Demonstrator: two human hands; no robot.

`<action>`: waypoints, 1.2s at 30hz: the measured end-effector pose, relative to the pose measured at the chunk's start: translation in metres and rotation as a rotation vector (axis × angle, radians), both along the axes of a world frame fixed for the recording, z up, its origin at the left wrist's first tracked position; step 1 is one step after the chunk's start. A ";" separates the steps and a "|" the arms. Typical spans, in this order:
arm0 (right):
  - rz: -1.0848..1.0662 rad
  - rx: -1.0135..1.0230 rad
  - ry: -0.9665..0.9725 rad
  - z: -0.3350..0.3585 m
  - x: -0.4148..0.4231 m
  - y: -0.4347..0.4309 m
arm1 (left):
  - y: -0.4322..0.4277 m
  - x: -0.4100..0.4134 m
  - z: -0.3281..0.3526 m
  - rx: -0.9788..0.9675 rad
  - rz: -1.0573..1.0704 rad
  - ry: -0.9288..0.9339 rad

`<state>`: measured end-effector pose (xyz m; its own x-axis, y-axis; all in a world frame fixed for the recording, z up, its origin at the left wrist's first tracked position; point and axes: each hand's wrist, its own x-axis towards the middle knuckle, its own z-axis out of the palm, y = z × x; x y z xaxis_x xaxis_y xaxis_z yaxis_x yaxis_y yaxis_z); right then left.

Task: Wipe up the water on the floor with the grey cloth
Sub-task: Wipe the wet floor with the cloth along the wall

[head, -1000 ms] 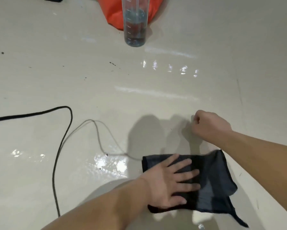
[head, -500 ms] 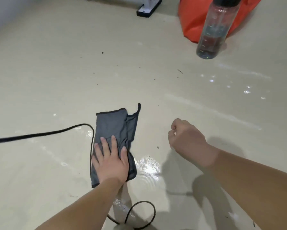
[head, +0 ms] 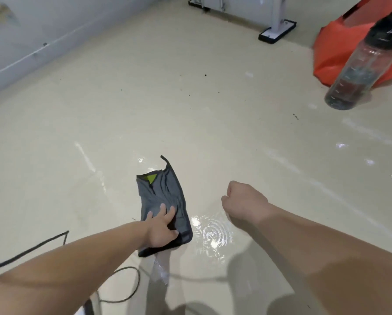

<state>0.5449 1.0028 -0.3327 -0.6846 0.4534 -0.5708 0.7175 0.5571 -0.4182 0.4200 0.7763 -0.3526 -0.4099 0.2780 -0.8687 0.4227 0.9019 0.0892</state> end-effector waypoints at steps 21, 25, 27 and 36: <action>-0.466 0.098 -0.311 -0.004 -0.021 -0.103 | 0.028 -0.096 -0.076 0.366 -0.209 0.455; -0.564 0.040 -0.294 0.016 -0.003 -0.133 | 0.028 -0.114 -0.077 0.422 -0.352 0.434; -0.615 -0.058 -0.291 0.016 0.002 -0.146 | 0.029 -0.119 -0.075 0.422 -0.409 0.411; -0.738 -0.236 -0.047 -0.016 0.053 -0.151 | 0.054 -0.111 -0.082 0.486 -0.556 0.473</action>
<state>0.5983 0.8520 -0.3491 -0.2247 0.6456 -0.7299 0.8882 -0.1724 -0.4259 0.3094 0.8306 -0.4350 -0.3923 0.8397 -0.3755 0.8797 0.4618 0.1137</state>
